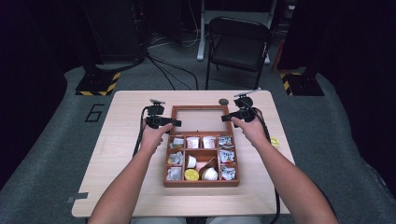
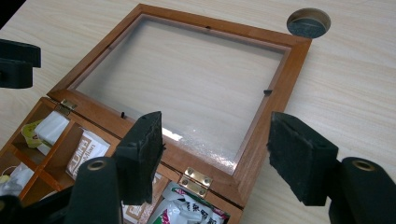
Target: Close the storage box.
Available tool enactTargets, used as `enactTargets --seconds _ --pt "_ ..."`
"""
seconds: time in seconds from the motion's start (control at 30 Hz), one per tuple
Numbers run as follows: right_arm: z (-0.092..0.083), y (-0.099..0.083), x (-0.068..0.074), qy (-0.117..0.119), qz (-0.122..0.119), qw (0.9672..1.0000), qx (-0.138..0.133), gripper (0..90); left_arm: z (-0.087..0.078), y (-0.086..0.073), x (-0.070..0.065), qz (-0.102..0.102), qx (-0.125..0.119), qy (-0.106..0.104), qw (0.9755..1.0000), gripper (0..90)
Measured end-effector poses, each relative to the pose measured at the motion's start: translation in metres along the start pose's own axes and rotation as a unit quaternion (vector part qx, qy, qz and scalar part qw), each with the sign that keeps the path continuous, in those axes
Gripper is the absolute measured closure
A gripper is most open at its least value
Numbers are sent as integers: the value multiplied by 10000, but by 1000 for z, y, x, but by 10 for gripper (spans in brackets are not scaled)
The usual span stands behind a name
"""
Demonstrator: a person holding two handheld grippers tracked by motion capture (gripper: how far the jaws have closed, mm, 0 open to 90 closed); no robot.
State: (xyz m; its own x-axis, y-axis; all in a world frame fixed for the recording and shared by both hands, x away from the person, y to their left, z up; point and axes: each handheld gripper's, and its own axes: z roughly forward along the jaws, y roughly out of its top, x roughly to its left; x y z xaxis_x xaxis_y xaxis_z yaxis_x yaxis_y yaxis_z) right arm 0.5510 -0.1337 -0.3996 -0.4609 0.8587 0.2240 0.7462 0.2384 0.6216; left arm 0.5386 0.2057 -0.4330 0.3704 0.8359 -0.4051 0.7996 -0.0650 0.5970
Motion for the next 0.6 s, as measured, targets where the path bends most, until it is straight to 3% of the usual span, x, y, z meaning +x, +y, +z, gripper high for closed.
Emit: enactTargets --seconds 0.1,0.23,0.6 --pt "0 1 -2 22 26 10000 -16 354 -2 5 0 43 -13 -1 10000 369" --pt "5 1 -5 69 44 10000 -3 354 -1 6 4 -139 -90 -68 9998 370" --pt "19 -2 -7 61 -3 9999 84 354 13 6 12 -41 18 21 10000 377"
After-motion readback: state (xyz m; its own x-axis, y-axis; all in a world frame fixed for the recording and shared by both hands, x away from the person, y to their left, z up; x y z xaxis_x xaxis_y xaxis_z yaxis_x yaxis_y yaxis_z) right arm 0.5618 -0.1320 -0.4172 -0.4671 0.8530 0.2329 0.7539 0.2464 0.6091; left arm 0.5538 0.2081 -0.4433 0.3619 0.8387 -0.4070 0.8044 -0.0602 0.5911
